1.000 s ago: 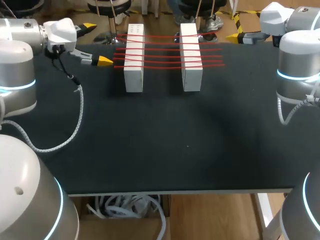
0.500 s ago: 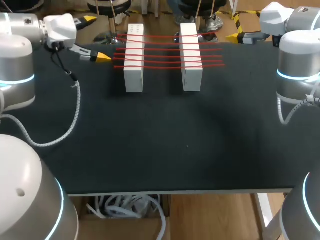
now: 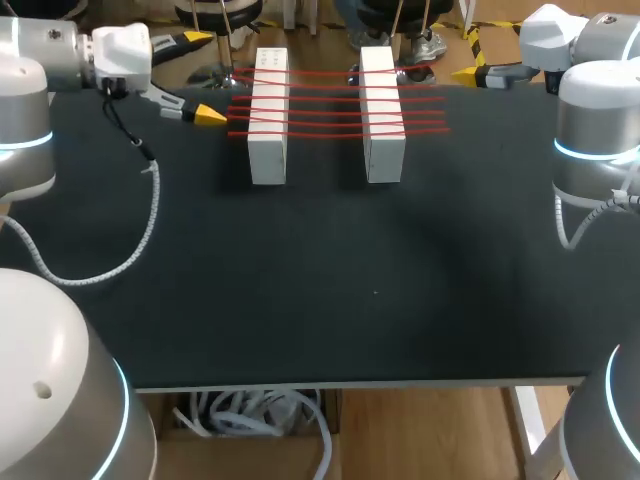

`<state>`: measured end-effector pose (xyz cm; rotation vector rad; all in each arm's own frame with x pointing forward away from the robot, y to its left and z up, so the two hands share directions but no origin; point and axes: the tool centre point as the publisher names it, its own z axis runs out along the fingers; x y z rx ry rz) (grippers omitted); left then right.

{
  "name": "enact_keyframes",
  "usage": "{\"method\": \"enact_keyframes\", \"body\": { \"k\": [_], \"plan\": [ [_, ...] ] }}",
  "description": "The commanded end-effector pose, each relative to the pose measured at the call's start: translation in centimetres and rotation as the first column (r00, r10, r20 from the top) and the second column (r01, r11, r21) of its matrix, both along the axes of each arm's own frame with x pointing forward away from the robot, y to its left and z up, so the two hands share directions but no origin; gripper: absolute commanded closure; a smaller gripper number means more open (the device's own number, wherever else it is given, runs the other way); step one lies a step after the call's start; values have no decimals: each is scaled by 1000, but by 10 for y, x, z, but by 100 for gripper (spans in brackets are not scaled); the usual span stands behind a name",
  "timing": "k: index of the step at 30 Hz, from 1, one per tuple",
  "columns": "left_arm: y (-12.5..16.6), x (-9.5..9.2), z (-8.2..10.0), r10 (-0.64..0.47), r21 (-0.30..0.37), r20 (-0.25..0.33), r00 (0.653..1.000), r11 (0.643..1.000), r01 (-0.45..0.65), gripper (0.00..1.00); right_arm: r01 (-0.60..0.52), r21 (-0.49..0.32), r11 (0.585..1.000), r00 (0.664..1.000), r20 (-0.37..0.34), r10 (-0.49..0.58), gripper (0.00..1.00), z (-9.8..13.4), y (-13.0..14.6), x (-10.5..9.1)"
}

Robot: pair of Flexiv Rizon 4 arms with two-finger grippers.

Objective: Grab the tape and strap the tape.

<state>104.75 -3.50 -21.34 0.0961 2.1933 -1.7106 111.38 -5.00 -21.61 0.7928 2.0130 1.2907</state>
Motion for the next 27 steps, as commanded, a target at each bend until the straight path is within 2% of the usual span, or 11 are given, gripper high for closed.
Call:
{"method": "enact_keyframes", "body": {
  "k": [1, 10, 19, 20, 21, 22, 23, 27],
  "plan": [
    [-2, 12, -16, -124, -33, -27, 992, 992, 123, 0, 0, 0, 1000, 1000, 0, 0, 0, 0, 0, 0],
    [-12, -9, -30, -156, -82, -93, 983, 985, 149, 0, 0, 0, 1000, 1000, 0, 0, 0, 0, 0, 0],
    [-26, -25, -38, -130, -94, -101, 986, 988, 120, 1, 0, 0, 1000, 1000, 0, 0, 0, 0, 0, 0],
    [-28, -27, -40, -129, -94, -101, 986, 988, 120, 7, 0, 0, 1000, 1000, 0, 0, 0, 0, 0, 0],
    [-29, -28, -41, -129, -95, -101, 986, 988, 120, 23, 0, 0, 1000, 1000, 0, 0, 0, 0, 0, 0],
    [-30, -28, -42, -131, -97, -105, 986, 988, 121, 48, 0, 0, 1000, 1000, 0, 0, 0, 0, 0, 0],
    [-31, -29, -43, -132, -99, -106, 985, 988, 122, 52, 0, 0, 1000, 1000, 0, 0, 0, 0, 0, 0],
    [-33, -33, -50, -135, -103, -113, 984, 987, 124, 56, 0, 0, 1000, 1000, 0, 0, 0, 0, 0, 0]
  ]
}}
